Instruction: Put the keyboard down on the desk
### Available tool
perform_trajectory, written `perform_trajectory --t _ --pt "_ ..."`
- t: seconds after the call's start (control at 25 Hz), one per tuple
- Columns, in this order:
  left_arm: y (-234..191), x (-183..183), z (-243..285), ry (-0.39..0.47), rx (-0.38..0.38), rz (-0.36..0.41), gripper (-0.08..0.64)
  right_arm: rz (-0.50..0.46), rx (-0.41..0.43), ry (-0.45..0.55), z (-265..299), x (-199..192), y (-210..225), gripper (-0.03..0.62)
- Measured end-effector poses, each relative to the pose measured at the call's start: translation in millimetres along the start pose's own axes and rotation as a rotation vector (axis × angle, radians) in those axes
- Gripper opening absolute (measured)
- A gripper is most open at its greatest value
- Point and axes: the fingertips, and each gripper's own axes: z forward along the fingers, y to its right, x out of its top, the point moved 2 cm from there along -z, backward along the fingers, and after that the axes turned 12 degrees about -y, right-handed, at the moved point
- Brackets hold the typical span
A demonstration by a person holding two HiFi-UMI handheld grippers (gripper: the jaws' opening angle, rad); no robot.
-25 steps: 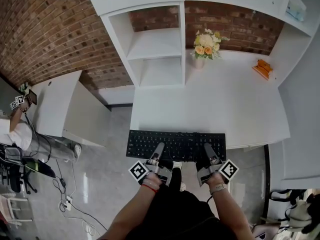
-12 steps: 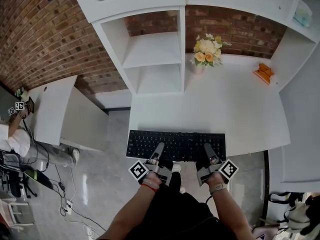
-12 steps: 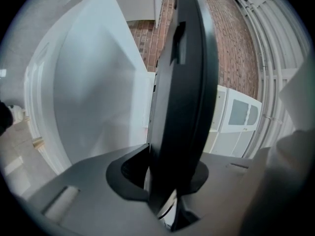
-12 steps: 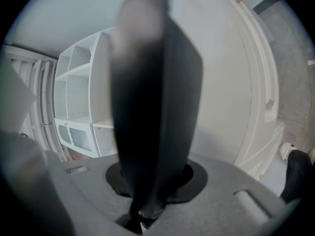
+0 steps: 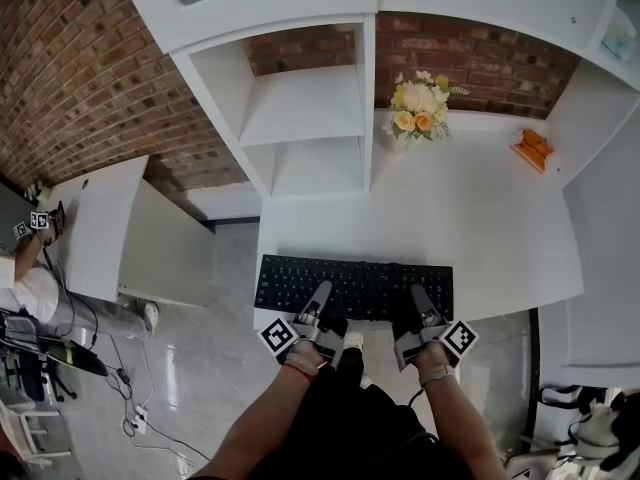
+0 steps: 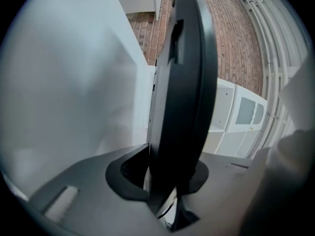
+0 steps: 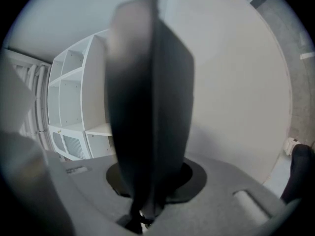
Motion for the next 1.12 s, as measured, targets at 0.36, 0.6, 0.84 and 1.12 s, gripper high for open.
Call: perform_trajectory --t 0.36,0.6,0.84,1.12 --pt "-6 17 24 -0.024 0.019 -0.025 0.077 0.017 -0.028 0.007 24 17 2 0.064" --pt "-9 31 36 -0.032 0.038 -0.034 0.077 0.038 -0.056 0.008 42 25 3 0.064" --pt "-11 40 48 -0.035 0.044 -0.041 0.097 0.044 -0.079 0.008 55 34 5 0.064" --pt "-13 47 58 -0.041 0.051 -0.051 0.120 0.055 -0.089 0.020 65 41 5 0.064"
